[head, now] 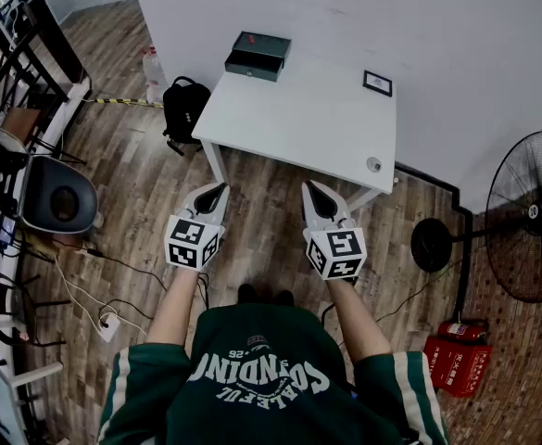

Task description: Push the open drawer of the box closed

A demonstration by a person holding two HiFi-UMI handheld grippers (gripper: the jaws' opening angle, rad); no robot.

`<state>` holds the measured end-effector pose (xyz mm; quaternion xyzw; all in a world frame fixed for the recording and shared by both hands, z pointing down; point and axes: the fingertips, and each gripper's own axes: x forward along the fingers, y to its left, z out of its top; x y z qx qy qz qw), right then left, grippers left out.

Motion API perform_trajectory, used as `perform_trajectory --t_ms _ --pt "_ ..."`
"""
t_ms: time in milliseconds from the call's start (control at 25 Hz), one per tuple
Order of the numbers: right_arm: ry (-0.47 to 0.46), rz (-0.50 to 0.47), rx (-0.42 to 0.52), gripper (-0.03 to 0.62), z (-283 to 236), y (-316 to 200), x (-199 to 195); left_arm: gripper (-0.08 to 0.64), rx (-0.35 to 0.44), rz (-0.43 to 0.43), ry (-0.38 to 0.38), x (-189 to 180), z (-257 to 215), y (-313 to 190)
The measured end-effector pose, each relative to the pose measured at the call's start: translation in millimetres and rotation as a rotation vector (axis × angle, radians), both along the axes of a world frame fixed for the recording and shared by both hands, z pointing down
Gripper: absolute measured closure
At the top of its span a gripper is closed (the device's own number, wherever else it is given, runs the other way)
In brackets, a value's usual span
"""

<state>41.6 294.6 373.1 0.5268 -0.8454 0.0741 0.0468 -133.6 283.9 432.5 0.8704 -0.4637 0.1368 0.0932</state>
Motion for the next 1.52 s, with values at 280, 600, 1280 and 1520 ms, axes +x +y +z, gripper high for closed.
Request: perform_trajectory --t_ms 280,600,1280,1520 --pt "0.006 0.015 0.000 0.594 2 0 -2 0.520 0.003 0.005 0.004 -3 -1 -2" --pt "0.017 0.007 -0.005 0.594 8 -8 -21 0.520 -0.006 0.015 0.013 -17 6 -15" --pt "0.018 0.016 -0.022 0.594 18 -66 -42 0.520 -0.023 0.034 0.020 -38 14 -77" --pt "0.013 0.014 -0.028 0.594 23 -113 -31 0.520 -0.040 0.040 0.016 -26 24 -123"
